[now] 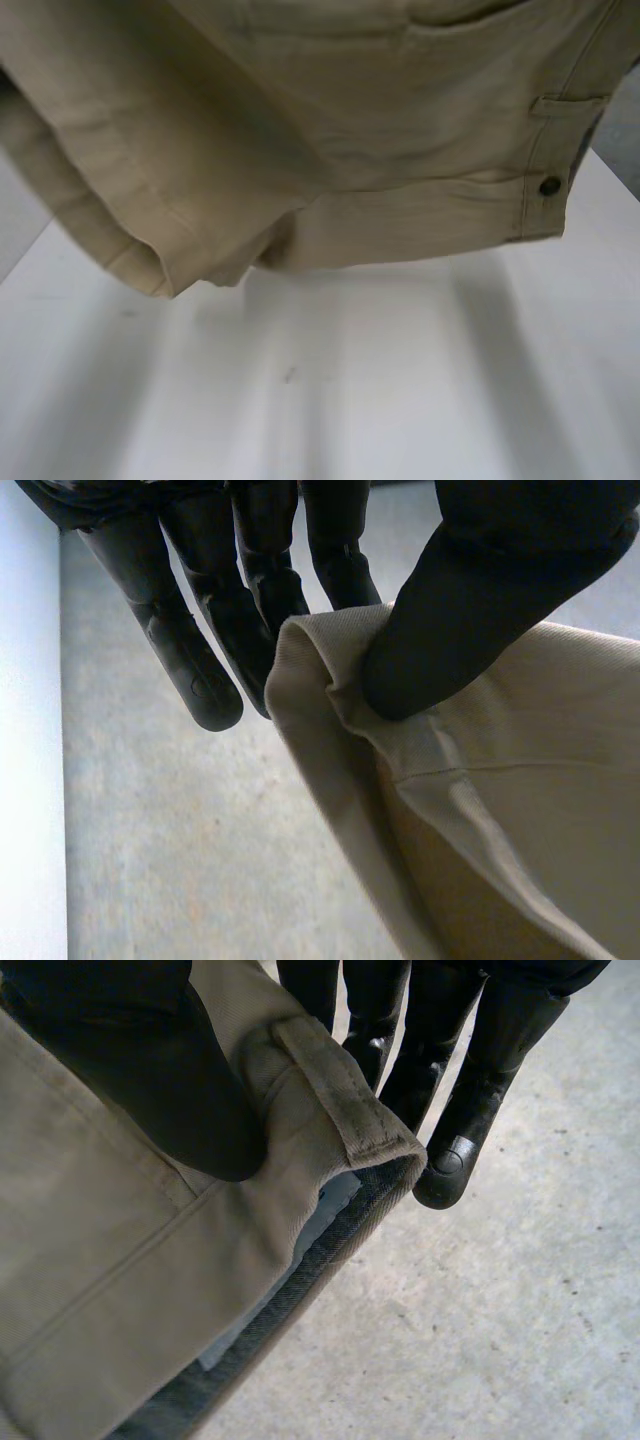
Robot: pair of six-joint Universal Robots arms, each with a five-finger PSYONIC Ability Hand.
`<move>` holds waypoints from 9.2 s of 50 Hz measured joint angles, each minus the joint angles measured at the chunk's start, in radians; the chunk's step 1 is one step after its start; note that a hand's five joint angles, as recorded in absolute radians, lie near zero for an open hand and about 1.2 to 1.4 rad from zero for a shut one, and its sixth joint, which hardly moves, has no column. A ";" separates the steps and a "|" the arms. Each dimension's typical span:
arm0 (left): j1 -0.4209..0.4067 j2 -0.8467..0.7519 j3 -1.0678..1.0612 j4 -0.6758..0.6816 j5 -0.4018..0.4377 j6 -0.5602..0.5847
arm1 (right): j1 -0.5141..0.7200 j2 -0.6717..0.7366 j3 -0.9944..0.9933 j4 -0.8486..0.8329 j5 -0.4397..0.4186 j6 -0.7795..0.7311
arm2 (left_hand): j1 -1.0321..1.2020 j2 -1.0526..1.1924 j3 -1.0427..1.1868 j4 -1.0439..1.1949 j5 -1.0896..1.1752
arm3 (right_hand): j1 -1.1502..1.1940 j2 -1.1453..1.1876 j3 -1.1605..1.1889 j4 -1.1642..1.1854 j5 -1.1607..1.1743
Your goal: Fold the shorts.
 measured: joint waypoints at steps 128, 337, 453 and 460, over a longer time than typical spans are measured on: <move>-0.077 -0.705 -0.487 0.231 0.052 0.141 | 0.004 1.125 -0.327 -0.336 0.070 0.112 | -0.938 -0.986 -0.978 -0.990 -0.928 | -0.778 -0.959 -0.963 -0.962 -0.907; -0.020 -0.779 -0.359 0.403 0.048 0.197 | -0.182 0.680 0.565 -0.364 -0.098 0.005 | -0.941 -0.998 -0.980 -0.995 -0.929 | -0.506 -0.630 -0.626 -0.643 -0.623; -0.258 -1.185 0.055 -0.029 -0.131 -0.073 | 0.064 0.989 0.083 -0.144 -0.006 0.022 | -0.949 -1.016 -0.980 -0.995 -0.929 | -0.837 -0.963 -0.962 -0.962 -0.911; -0.256 -1.058 0.055 -0.024 -0.124 -0.073 | 0.065 0.868 0.094 -0.155 -0.005 0.041 | -0.950 -1.016 -0.980 -0.995 -0.929 | -0.837 -0.963 -0.962 -0.962 -0.914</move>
